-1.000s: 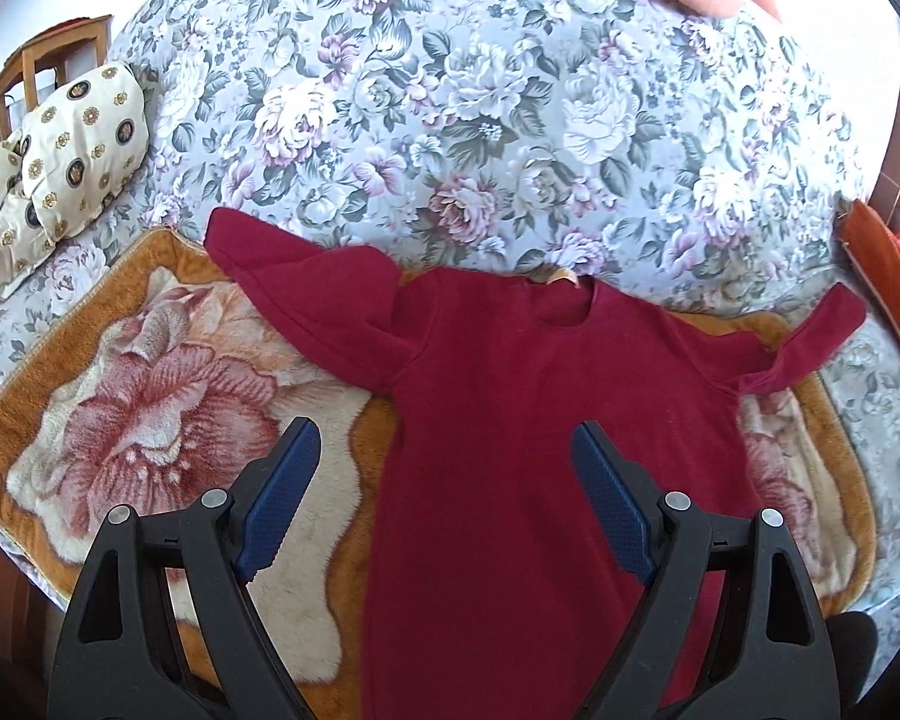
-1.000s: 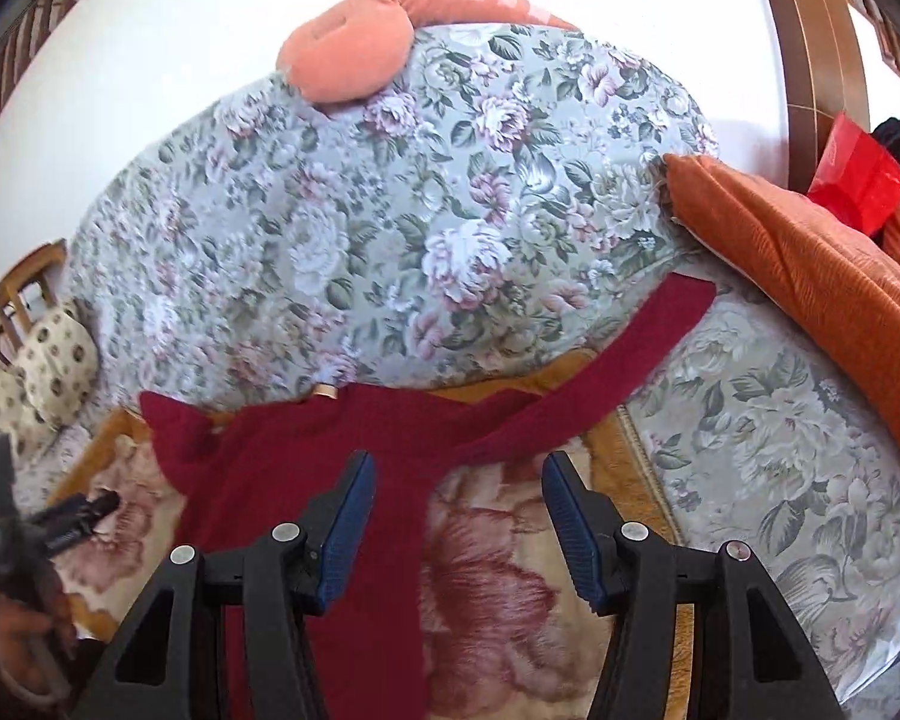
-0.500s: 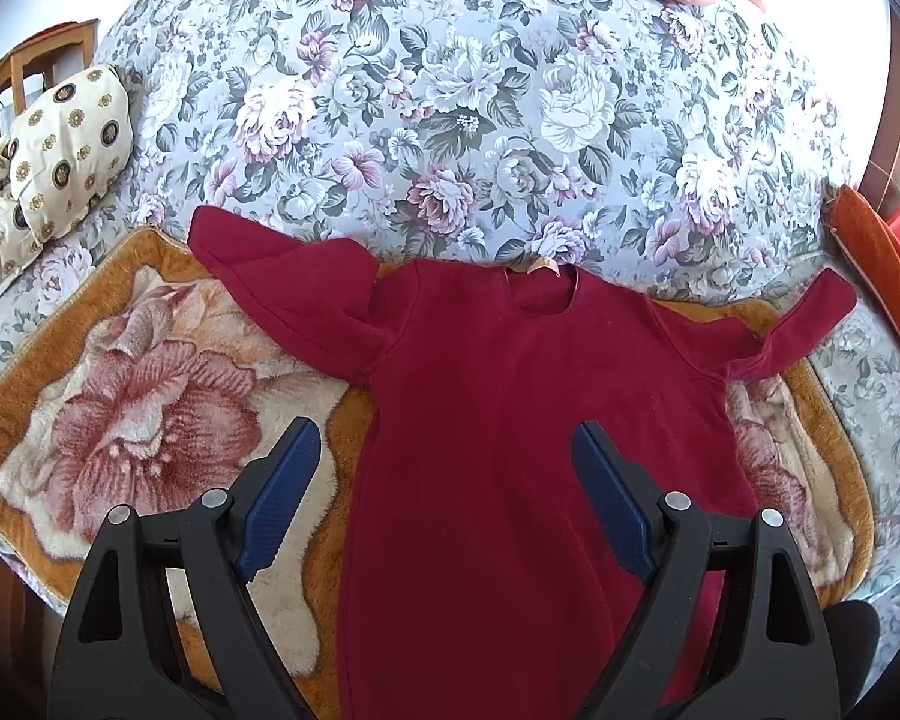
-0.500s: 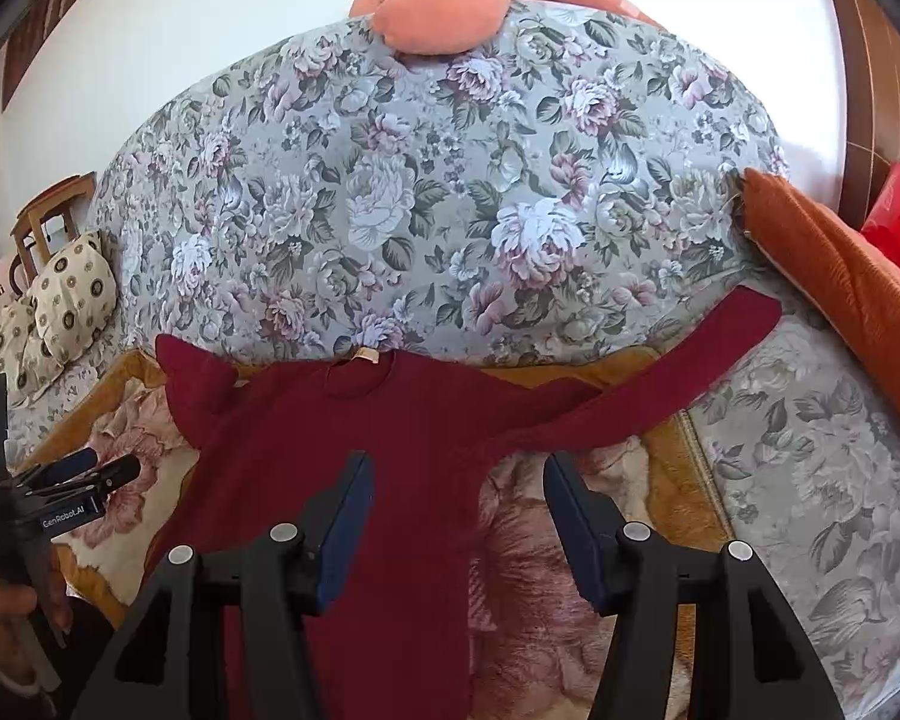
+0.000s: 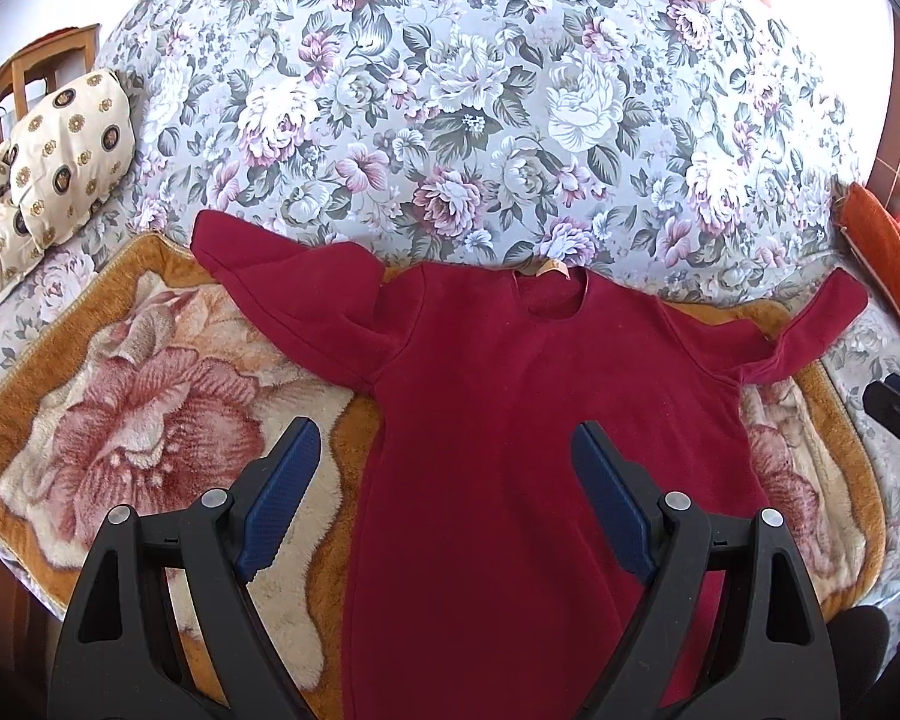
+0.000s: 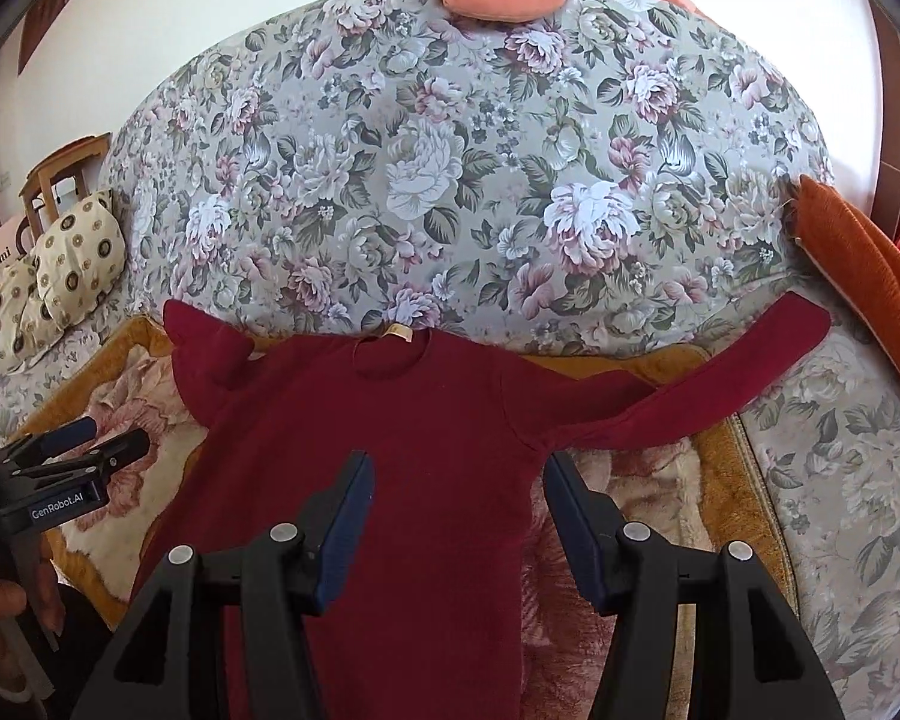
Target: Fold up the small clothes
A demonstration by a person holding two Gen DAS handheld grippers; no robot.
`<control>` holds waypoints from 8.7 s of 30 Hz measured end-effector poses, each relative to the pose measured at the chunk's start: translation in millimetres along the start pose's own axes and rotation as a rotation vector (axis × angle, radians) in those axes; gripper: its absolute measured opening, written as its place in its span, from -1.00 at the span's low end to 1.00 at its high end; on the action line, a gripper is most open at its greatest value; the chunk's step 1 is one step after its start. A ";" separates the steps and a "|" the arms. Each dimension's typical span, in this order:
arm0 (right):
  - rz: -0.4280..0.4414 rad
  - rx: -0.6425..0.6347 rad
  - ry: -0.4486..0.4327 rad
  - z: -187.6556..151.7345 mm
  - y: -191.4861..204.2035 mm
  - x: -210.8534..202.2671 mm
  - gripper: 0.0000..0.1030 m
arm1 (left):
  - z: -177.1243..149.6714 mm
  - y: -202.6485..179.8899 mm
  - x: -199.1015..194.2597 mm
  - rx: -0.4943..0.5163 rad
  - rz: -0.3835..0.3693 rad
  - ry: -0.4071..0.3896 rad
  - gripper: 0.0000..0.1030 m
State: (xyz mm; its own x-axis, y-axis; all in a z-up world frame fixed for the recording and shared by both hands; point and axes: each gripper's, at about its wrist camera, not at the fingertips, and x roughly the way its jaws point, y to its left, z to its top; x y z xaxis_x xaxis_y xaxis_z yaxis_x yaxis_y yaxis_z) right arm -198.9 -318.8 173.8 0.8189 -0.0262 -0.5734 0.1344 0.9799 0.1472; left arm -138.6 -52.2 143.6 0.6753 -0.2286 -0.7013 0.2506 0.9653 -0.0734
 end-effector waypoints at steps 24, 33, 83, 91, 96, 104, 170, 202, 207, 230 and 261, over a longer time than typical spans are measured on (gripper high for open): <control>-0.002 0.021 0.069 -1.4 9.4 41.5 0.10 | -5.6 -6.6 26.7 0.002 0.001 0.026 0.67; -0.002 0.006 0.093 -0.4 16.3 61.9 0.10 | -4.7 -6.7 40.5 0.000 -0.003 0.039 0.67; 0.152 -0.104 0.240 12.7 126.9 226.9 0.10 | 80.9 217.7 170.4 -0.430 0.064 0.121 0.67; 0.209 -0.085 0.261 8.2 131.9 232.2 0.10 | 108.5 277.4 237.2 -0.603 -0.023 0.156 0.66; 0.217 -0.090 0.262 8.8 131.2 236.6 0.10 | 111.2 296.0 265.7 -0.673 -0.072 0.156 0.66; 0.218 -0.071 0.268 8.3 126.4 243.9 0.10 | 124.9 282.6 297.9 -0.623 -0.122 0.190 0.21; 0.171 -0.324 0.176 31.5 118.6 204.1 0.10 | 34.3 76.4 125.4 -0.210 -0.131 0.088 0.40; -0.061 0.352 0.154 22.7 -99.3 220.5 -0.70 | 24.8 24.1 150.6 -0.092 -0.162 0.058 0.40; -0.229 0.328 0.061 26.3 -111.3 182.7 -0.66 | 33.9 17.0 143.7 -0.093 -0.190 0.027 0.40; 0.411 -0.142 0.133 109.6 93.2 285.3 -0.23 | 10.3 39.7 172.9 -0.085 -0.221 0.228 0.40; 0.502 -0.204 0.156 110.4 136.8 290.0 -0.73 | 22.5 89.8 137.3 -0.197 -0.118 0.073 0.40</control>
State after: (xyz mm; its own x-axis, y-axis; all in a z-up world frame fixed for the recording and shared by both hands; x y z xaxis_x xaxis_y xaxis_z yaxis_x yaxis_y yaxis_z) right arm 118.6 -214.1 116.6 0.6598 0.4678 -0.5881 -0.3741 0.8832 0.2827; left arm -7.7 0.3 56.7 0.5951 -0.3387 -0.7288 0.1803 0.9400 -0.2896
